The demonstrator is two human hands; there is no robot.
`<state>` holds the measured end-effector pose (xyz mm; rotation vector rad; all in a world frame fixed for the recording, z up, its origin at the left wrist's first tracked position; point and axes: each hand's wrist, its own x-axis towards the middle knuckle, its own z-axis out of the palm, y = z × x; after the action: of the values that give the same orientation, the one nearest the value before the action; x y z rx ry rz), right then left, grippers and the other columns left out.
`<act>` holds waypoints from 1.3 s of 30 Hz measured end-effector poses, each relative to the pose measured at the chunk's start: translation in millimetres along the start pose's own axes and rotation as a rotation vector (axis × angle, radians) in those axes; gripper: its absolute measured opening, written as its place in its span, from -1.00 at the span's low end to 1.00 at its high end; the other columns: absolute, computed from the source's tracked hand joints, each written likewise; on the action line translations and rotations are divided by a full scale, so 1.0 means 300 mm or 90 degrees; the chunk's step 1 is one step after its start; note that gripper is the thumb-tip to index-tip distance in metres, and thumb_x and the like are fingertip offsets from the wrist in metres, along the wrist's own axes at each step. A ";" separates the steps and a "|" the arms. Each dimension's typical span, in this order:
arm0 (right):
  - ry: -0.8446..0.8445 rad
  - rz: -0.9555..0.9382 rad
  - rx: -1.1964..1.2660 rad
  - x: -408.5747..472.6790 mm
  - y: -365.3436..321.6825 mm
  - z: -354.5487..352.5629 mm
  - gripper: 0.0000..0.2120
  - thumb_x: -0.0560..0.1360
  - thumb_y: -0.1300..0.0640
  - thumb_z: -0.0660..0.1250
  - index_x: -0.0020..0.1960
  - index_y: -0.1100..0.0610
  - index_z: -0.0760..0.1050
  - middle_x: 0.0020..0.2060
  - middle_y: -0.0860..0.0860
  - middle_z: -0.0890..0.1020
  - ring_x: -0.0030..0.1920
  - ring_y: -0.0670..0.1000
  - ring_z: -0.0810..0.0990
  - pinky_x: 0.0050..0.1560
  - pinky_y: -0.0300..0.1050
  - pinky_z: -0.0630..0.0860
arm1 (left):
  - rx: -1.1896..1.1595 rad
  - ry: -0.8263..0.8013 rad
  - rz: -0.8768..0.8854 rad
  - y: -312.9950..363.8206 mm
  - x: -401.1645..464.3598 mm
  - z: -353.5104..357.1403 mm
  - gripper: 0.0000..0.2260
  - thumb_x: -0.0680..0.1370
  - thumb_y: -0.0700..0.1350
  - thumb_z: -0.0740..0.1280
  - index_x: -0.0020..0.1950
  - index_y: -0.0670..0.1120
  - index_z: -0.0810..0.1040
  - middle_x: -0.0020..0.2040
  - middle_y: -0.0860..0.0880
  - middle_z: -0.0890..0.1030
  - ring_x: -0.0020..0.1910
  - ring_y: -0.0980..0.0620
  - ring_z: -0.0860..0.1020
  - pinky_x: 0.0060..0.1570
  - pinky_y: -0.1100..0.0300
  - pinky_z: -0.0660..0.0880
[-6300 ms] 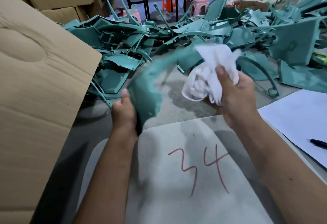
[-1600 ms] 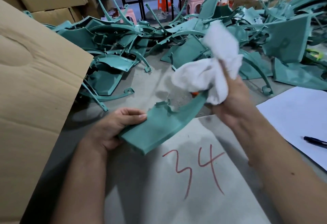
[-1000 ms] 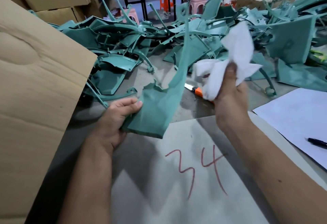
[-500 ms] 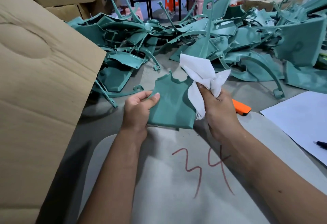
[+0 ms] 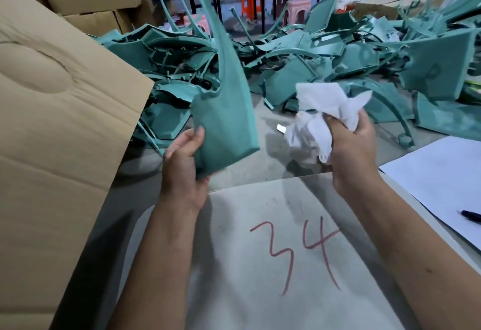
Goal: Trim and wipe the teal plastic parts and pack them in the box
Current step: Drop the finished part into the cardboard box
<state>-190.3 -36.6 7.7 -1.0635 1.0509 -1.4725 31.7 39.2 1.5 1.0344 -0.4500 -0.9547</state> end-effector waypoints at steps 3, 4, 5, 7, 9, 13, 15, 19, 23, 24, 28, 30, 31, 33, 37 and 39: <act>-0.320 0.014 -0.113 -0.033 -0.015 -0.008 -0.88 0.62 -0.01 0.36 -0.01 -0.05 0.67 -0.24 -0.06 0.72 -0.22 0.01 0.70 -0.17 0.02 0.64 | 0.053 0.101 0.065 -0.014 -0.003 0.005 -0.89 0.57 -0.26 0.35 -0.08 -0.09 0.63 -0.18 0.06 0.73 -0.22 0.09 0.68 -0.32 0.26 0.58; -0.456 0.047 -0.143 -0.046 -0.019 -0.021 -0.79 0.62 -0.17 0.31 0.04 -0.14 0.70 -0.24 -0.11 0.72 -0.21 -0.04 0.70 -0.13 -0.03 0.64 | 0.060 0.132 0.082 -0.017 -0.009 0.011 -0.85 0.56 -0.30 0.35 -0.12 -0.07 0.63 -0.23 0.09 0.72 -0.28 0.13 0.67 -0.37 0.29 0.56; -0.557 0.074 -0.169 -0.057 -0.020 -0.034 -0.71 0.62 -0.31 0.24 0.08 -0.24 0.69 -0.21 -0.19 0.72 -0.18 -0.13 0.71 -0.08 -0.13 0.65 | 0.062 0.155 0.101 -0.021 -0.010 0.015 -0.80 0.55 -0.32 0.34 -0.16 -0.06 0.64 -0.28 0.11 0.71 -0.32 0.16 0.66 -0.39 0.29 0.55; -0.607 0.114 -0.187 -0.072 -0.020 -0.045 -0.54 0.51 -0.50 0.19 0.02 -0.23 0.70 -0.19 -0.26 0.71 -0.16 -0.19 0.69 -0.07 -0.23 0.62 | 0.052 0.183 0.129 -0.024 -0.010 0.025 -0.69 0.57 -0.34 0.30 -0.25 -0.02 0.68 -0.33 0.16 0.69 -0.35 0.20 0.63 -0.30 0.28 0.59; -0.581 0.152 -0.166 -0.063 -0.017 -0.040 -0.26 0.45 -0.56 0.24 -0.03 0.16 0.59 -0.20 0.01 0.61 -0.18 0.09 0.58 -0.04 0.04 0.47 | 0.056 0.213 0.154 -0.030 -0.012 0.041 -0.70 0.59 -0.35 0.28 -0.25 -0.06 0.61 -0.38 0.20 0.66 -0.35 0.23 0.60 -0.22 0.32 0.57; -0.456 -0.148 -0.209 -0.025 -0.015 -0.028 -0.67 0.59 -0.02 0.41 -0.14 0.25 0.55 -0.32 0.07 0.49 -0.33 0.02 0.42 -0.30 -0.08 0.42 | 0.066 0.213 0.167 -0.038 -0.036 0.103 -0.75 0.63 -0.33 0.25 -0.19 -0.08 0.52 -0.38 0.18 0.61 -0.25 0.10 0.53 -0.15 0.30 0.49; -0.466 -0.150 -0.204 -0.003 -0.026 -0.045 -0.88 0.51 0.27 0.51 -0.11 0.12 0.60 -0.31 0.09 0.57 -0.34 -0.01 0.47 -0.35 -0.13 0.49 | 0.092 0.209 0.191 -0.012 -0.048 0.164 -0.71 0.64 -0.33 0.23 -0.23 -0.06 0.44 -0.46 0.19 0.47 -0.39 0.25 0.40 -0.35 0.46 0.34; -0.750 -0.003 -0.413 -0.026 -0.022 -0.059 -0.85 0.44 0.16 0.59 -0.20 0.06 0.62 -0.29 0.12 0.67 -0.32 0.02 0.57 -0.29 -0.05 0.46 | 0.102 0.258 0.200 0.077 -0.039 0.347 -0.69 0.63 -0.28 0.23 -0.28 -0.04 0.35 -0.40 0.06 0.26 -0.43 0.11 0.21 -0.48 0.31 0.17; -0.558 -0.005 -0.181 -0.029 -0.045 -0.045 -0.75 0.51 -0.08 0.51 -0.09 0.12 0.66 -0.22 0.15 0.70 -0.28 0.08 0.58 -0.27 -0.06 0.45 | 0.152 0.243 0.199 0.178 -0.049 0.492 -0.69 0.62 -0.23 0.24 -0.31 -0.04 0.33 -0.42 0.03 0.31 -0.41 0.01 0.25 -0.37 0.14 0.19; -0.432 0.016 -0.056 -0.017 -0.061 -0.040 -0.66 0.55 -0.14 0.44 -0.05 0.16 0.63 -0.23 0.17 0.68 -0.32 0.09 0.54 -0.33 -0.09 0.43 | 0.169 0.234 0.202 0.200 -0.056 0.508 -0.69 0.61 -0.22 0.25 -0.32 -0.04 0.32 -0.42 0.03 0.32 -0.41 -0.01 0.26 -0.35 0.13 0.19; -0.267 0.101 0.209 0.008 -0.139 0.023 -0.56 0.67 -0.22 0.15 0.13 0.17 0.49 -0.19 0.16 0.67 -0.41 0.08 0.49 -0.48 -0.17 0.34 | 0.248 0.197 0.195 0.283 -0.122 0.539 -0.64 0.58 -0.24 0.23 -0.38 -0.02 0.24 -0.46 0.05 0.26 -0.44 -0.03 0.22 -0.39 0.13 0.11; -0.284 0.018 0.202 -0.005 -0.194 0.084 -0.75 0.71 0.03 0.21 -0.04 0.17 0.46 -0.26 0.13 0.66 -0.46 0.04 0.46 -0.51 -0.20 0.32 | 0.309 0.150 0.196 0.365 -0.176 0.541 -0.67 0.57 -0.25 0.24 -0.36 -0.02 0.28 -0.46 0.03 0.30 -0.43 -0.05 0.26 -0.38 0.14 0.14; -0.289 -0.015 0.209 -0.014 -0.226 0.123 -0.76 0.71 0.13 0.23 -0.12 0.15 0.45 -0.32 0.10 0.64 -0.50 0.02 0.43 -0.53 -0.22 0.30 | 0.348 0.125 0.207 0.422 -0.200 0.532 -0.74 0.55 -0.26 0.24 -0.32 -0.06 0.36 -0.42 -0.03 0.39 -0.40 -0.11 0.32 -0.35 0.15 0.17; -0.317 -0.034 0.241 -0.032 -0.303 0.190 -0.71 0.69 0.21 0.25 -0.21 0.11 0.44 -0.41 0.05 0.57 -0.55 -0.03 0.35 -0.57 -0.28 0.23 | 0.420 0.101 0.233 0.537 -0.237 0.492 -0.89 0.48 -0.27 0.27 -0.05 -0.22 0.57 -0.14 -0.24 0.62 -0.15 -0.31 0.54 -0.25 0.18 0.26; -0.450 -0.003 0.249 -0.111 -0.443 0.360 -0.81 0.65 0.20 0.28 -0.14 0.13 0.47 -0.42 0.05 0.55 -0.52 -0.03 0.36 -0.61 -0.29 0.21 | 0.529 0.152 0.288 0.781 -0.348 0.317 -0.79 0.37 -0.21 0.34 -0.07 -0.31 0.58 -0.14 -0.29 0.68 -0.23 -0.27 0.70 -0.26 -0.04 0.63; -0.512 0.007 0.219 -0.185 -0.493 0.494 -0.83 0.66 0.21 0.26 -0.11 0.15 0.48 -0.42 0.06 0.55 -0.52 -0.02 0.36 -0.59 -0.28 0.21 | 0.588 0.213 0.291 0.880 -0.407 0.208 -0.88 0.46 -0.28 0.34 -0.07 -0.32 0.55 -0.23 -0.27 0.69 -0.42 -0.22 0.69 -0.38 -0.14 0.67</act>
<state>-73.7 23.5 179.9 -1.2267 0.2238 -1.0030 40.4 155.6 275.1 1.7813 -0.8321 -0.1103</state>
